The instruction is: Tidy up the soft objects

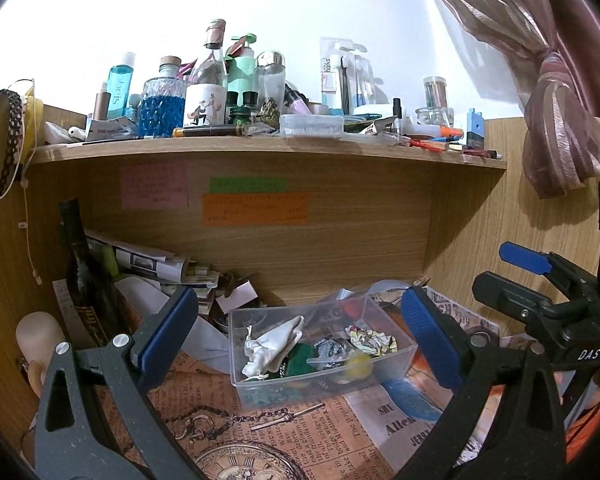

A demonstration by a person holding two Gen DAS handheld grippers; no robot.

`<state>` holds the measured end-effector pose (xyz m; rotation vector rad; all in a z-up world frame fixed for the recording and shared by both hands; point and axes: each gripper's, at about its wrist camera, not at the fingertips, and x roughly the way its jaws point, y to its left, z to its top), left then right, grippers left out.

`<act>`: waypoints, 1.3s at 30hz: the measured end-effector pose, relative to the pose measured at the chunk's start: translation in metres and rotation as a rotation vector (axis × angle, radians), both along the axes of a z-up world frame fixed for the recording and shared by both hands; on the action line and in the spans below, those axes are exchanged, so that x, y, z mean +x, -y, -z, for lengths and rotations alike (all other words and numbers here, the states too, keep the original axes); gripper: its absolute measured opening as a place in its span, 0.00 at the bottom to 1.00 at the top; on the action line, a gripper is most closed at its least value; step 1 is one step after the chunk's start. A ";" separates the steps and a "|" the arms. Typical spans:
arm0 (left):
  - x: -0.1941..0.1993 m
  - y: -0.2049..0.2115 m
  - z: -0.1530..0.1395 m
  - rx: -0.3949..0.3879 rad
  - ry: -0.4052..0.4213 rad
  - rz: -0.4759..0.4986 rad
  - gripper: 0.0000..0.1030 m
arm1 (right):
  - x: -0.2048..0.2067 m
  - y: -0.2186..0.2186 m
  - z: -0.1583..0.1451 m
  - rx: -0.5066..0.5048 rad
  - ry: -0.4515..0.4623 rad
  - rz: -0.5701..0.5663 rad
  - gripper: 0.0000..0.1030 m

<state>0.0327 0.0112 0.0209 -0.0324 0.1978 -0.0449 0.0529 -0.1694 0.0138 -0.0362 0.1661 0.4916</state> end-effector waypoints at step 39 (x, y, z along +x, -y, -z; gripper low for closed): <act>0.005 -0.005 0.006 -0.006 -0.013 0.017 1.00 | 0.005 0.000 0.003 0.010 -0.014 0.001 1.00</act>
